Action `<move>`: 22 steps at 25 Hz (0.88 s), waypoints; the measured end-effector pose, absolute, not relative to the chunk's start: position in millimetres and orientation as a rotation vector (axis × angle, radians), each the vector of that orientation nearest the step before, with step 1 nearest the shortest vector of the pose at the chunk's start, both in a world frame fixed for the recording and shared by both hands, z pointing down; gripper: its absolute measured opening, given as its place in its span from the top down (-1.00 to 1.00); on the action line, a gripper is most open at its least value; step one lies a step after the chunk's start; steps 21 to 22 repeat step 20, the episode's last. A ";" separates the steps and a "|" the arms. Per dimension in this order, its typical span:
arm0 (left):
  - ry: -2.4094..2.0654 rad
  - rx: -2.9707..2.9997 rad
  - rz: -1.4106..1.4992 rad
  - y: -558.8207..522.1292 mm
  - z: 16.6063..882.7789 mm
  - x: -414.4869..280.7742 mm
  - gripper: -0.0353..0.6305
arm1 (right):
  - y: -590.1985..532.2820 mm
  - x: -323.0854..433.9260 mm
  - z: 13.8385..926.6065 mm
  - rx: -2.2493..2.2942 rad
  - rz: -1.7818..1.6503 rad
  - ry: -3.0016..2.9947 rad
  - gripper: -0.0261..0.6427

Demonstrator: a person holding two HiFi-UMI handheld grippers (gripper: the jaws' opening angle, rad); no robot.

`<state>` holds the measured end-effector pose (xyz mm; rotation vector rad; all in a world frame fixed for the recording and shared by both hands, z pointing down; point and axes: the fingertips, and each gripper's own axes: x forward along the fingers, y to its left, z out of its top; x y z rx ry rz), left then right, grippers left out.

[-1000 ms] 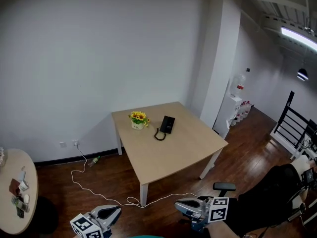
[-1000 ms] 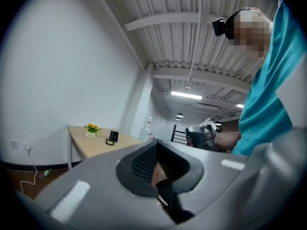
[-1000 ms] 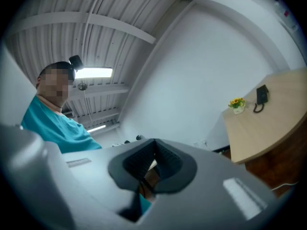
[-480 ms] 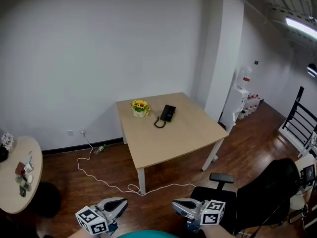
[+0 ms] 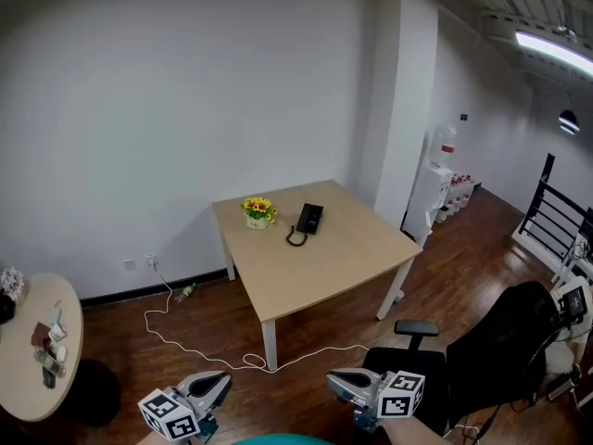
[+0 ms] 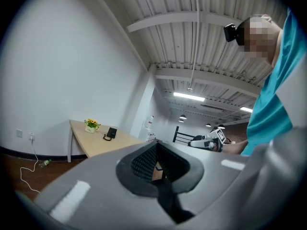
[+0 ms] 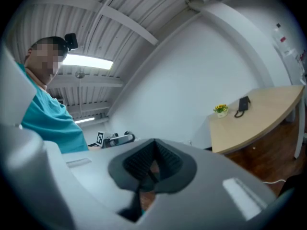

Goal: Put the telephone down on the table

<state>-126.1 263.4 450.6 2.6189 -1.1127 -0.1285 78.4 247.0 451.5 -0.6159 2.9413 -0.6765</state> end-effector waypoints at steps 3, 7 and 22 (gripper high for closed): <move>-1.107 2.619 -0.127 265.6 451.1 -133.2 0.88 | 250.1 72.0 449.0 -0.631 -0.666 2.945 0.92; -1.099 2.634 -0.140 269.9 447.5 -137.8 0.88 | 254.3 66.2 447.8 -0.640 -0.656 2.953 0.92; -1.108 2.631 -0.160 279.8 446.0 -146.0 0.88 | 261.1 62.5 441.7 -0.654 -0.625 2.973 0.92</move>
